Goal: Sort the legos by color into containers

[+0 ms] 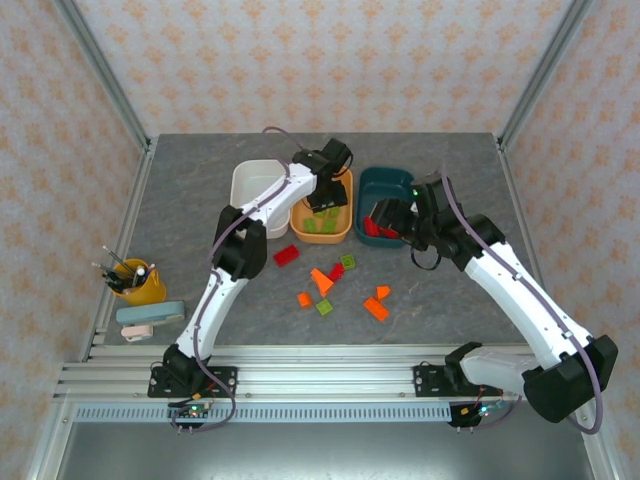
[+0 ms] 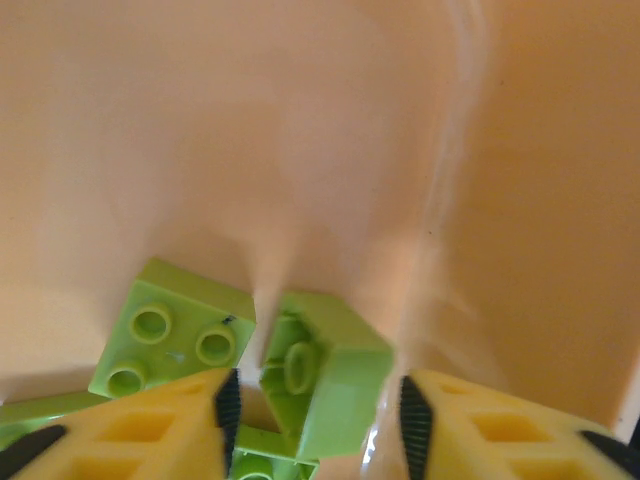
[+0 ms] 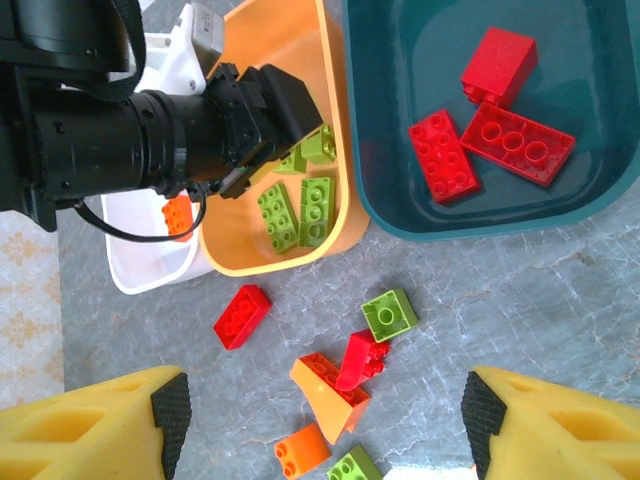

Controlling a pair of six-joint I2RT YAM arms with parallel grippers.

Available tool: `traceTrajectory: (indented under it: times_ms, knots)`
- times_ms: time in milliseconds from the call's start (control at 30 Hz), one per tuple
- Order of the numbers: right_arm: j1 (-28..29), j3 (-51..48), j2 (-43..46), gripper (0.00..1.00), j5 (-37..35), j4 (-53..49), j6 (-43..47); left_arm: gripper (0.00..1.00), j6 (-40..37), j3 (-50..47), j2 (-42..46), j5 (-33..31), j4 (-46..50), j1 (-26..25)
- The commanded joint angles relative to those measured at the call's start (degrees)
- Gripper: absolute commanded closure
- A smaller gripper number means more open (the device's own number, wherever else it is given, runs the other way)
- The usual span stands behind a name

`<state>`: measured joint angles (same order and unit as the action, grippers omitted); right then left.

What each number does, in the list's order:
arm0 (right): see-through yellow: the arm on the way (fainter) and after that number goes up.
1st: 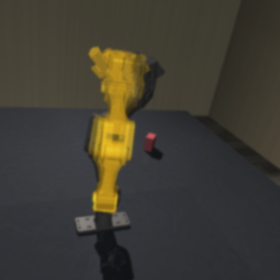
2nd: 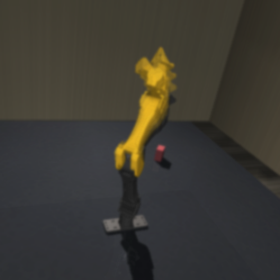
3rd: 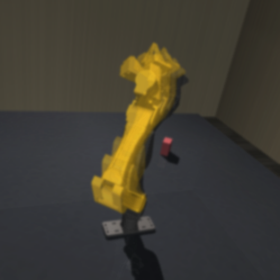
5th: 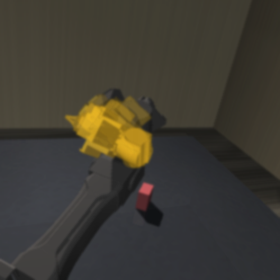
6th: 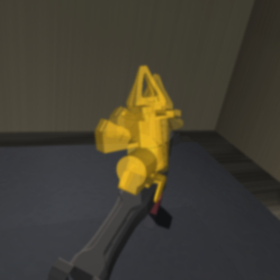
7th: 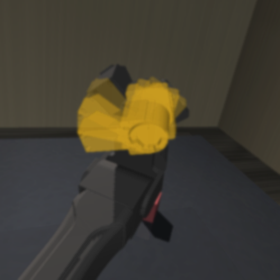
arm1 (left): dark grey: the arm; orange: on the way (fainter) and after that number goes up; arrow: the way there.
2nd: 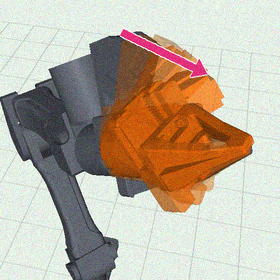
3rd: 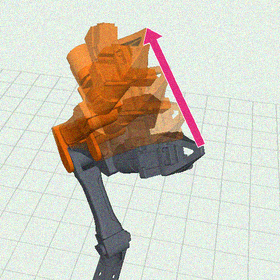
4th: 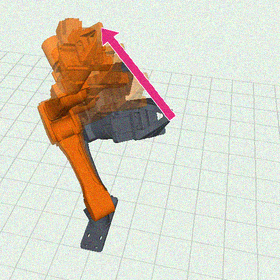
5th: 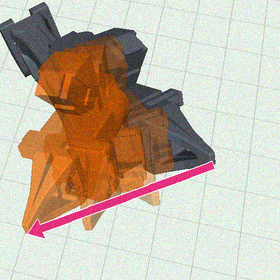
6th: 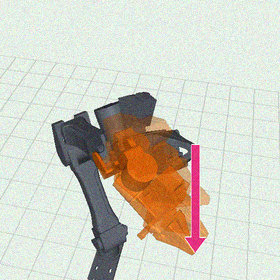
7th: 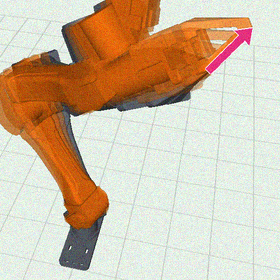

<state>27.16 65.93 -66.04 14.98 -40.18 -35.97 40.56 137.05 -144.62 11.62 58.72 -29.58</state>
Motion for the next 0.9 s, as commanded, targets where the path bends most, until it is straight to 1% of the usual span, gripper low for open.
traceTrajectory:
  times_ms: [0, 67, 200, 300, 400, 500, 567, 667, 767, 867]
  knots:
    - [-0.3, -0.1, 0.7, 0.26, -1.4, -3.1, 1.7, 0.43, -0.6, 0.1, 5.6, 0.0, 2.0, -0.2]
    - [-0.3, 0.6, 0.4, 0.27, -1.9, -4.4, 3.2, 0.39, -0.3, -0.8, 8.2, -0.4, 1.9, -0.1]
    - [-0.4, 2.8, -0.3, 0.28, -2.9, -8.0, 7.1, 0.38, 0.6, -3.3, 15.1, -1.8, 2.3, -0.3]
    - [-0.2, 4.2, -0.4, 0.29, -3.1, -10.0, 10.3, 0.36, 1.6, -9.5, 23.0, -3.3, 0.9, -0.3]
    - [1.4, 5.9, -0.8, 0.3, -5.0, -12.2, 13.4, 0.35, 2.5, -19.0, 32.6, -4.9, -1.8, -0.2]
    - [3.7, 6.6, -1.5, 0.3, -5.9, -13.2, 14.7, 0.33, 4.2, -30.9, 43.8, -6.2, -4.7, -0.2]
    - [6.3, 6.8, -1.5, 0.3, -7.0, -13.4, 14.9, 0.33, 5.5, -38.4, 49.9, -6.3, -5.5, -0.3]
    - [10.8, 6.8, -4.0, 0.31, -8.2, -13.2, 15.1, 0.33, 7.8, -50.2, 58.3, -5.6, -5.3, -1.1]
    - [15.4, 6.0, -5.8, 0.31, -8.0, -12.2, 15.5, 0.33, 11.0, -62.0, 64.4, -4.0, -6.8, -3.6]
    - [18.6, 3.8, -6.3, 0.32, -4.1, -9.0, 15.7, 0.29, 15.2, -71.9, 66.9, -0.9, -11.7, -7.3]
